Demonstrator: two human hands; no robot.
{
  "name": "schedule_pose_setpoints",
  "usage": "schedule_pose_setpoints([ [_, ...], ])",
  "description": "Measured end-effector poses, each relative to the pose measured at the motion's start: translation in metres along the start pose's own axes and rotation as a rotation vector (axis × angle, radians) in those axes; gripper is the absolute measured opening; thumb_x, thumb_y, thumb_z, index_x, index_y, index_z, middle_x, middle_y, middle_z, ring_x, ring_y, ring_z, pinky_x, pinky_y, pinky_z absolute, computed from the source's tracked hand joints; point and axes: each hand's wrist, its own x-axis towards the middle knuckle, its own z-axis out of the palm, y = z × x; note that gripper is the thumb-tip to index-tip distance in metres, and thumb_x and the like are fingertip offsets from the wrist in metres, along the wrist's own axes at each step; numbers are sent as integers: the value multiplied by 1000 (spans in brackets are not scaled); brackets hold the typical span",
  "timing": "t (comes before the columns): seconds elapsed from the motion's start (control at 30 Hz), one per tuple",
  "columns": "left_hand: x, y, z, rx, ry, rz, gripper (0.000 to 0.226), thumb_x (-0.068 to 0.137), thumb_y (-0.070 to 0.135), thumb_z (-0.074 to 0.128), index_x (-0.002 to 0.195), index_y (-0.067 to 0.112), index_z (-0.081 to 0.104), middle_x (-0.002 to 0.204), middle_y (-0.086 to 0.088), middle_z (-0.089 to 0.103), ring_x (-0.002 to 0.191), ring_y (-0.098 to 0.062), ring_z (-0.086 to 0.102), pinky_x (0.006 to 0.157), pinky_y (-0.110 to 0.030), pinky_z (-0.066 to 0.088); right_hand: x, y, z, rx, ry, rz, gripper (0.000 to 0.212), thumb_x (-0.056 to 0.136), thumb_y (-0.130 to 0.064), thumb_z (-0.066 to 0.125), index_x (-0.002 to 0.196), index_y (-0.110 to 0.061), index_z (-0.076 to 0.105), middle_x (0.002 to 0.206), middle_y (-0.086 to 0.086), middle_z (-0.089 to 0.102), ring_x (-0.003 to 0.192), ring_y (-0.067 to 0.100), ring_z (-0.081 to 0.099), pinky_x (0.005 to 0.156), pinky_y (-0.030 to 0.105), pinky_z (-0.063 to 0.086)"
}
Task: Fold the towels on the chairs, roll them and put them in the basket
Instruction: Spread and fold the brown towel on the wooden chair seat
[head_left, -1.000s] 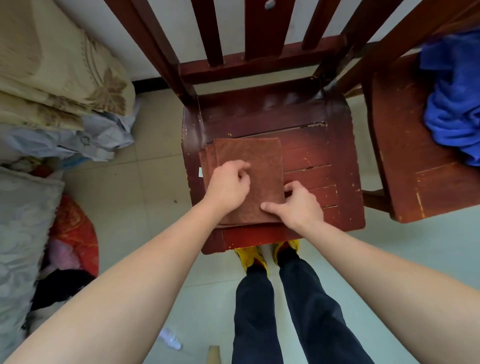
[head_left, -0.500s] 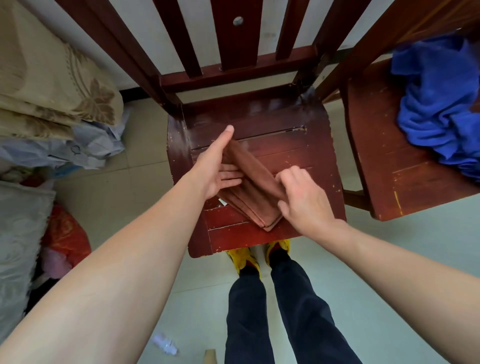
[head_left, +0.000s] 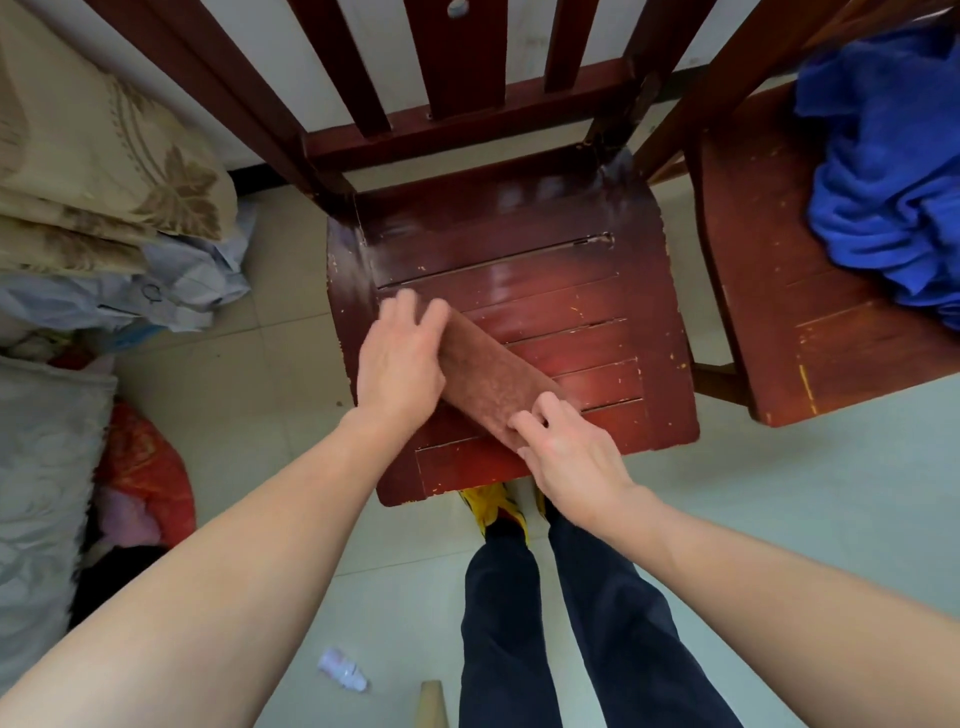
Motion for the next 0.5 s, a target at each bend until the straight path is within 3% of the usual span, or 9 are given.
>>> schedule_pose_setpoints([
  [0.07,0,4,1,23,-94,138,37,69,-7,58,103,8,54,101,-16,50,89,-36,50,57,-39,41,5,0,2,97,-24,31,24,93,-15,54,118,-15,52,105,5,48,87,26,54,62,40,49],
  [0.13,3,3,2,-57,-179,133,32,76,-1,53,106,9,52,103,-14,48,90,-35,49,65,-43,45,11,1,3,227,-30,71,26,91,-15,58,116,-19,53,105,2,50,86,26,59,70,42,52],
  [0.2,6,0,7,-126,-199,93,25,84,17,53,108,10,49,105,-11,46,94,-31,48,76,-45,46,17,4,3,322,-32,96,27,88,-17,63,114,-21,54,103,0,51,87,26,61,73,42,52],
  [0.3,5,-4,15,-90,-234,124,44,87,45,59,112,11,48,109,-9,45,98,-26,45,83,-40,44,21,8,5,336,-64,103,29,87,-19,65,112,-23,51,101,-2,49,87,27,61,73,43,52],
  [0.5,15,-5,5,48,-319,188,52,83,47,65,118,13,47,115,-9,44,103,-27,45,90,-41,43,20,15,-5,441,-91,195,24,91,-38,59,110,-25,55,98,-9,54,88,17,57,76,36,49],
])
